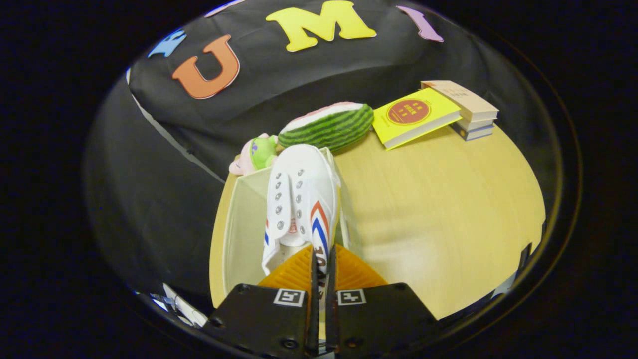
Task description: Open the storage box then place both shoes into the box .Put the left shoe in first, then the right shoe, with the right side of both shoes facing outward in a uniform manner.
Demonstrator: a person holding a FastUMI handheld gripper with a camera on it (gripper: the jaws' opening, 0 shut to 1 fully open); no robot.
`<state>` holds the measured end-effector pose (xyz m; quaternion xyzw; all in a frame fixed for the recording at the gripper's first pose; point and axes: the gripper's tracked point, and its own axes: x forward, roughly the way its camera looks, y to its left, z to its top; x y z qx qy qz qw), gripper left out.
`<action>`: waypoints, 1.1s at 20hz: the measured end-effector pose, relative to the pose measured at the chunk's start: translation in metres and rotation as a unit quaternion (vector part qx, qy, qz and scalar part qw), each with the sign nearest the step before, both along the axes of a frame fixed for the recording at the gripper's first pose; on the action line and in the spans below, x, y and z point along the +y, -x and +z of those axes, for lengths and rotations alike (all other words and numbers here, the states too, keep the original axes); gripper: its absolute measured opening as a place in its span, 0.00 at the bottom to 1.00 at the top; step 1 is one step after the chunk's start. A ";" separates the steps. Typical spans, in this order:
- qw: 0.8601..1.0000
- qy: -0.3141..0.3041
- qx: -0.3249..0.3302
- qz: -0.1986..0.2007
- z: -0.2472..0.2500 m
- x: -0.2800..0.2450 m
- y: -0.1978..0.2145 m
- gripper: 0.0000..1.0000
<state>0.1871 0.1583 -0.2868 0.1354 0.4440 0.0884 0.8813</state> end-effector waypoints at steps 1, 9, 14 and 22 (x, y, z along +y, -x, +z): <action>1.000 -0.017 -0.019 0.004 0.007 0.005 -0.002 0.16; 0.976 0.083 -0.200 0.017 0.090 -0.024 0.008 1.00; 0.960 0.089 -0.265 -0.001 0.136 -0.037 0.032 1.00; 0.912 0.116 -0.392 -0.042 0.209 -0.079 0.074 1.00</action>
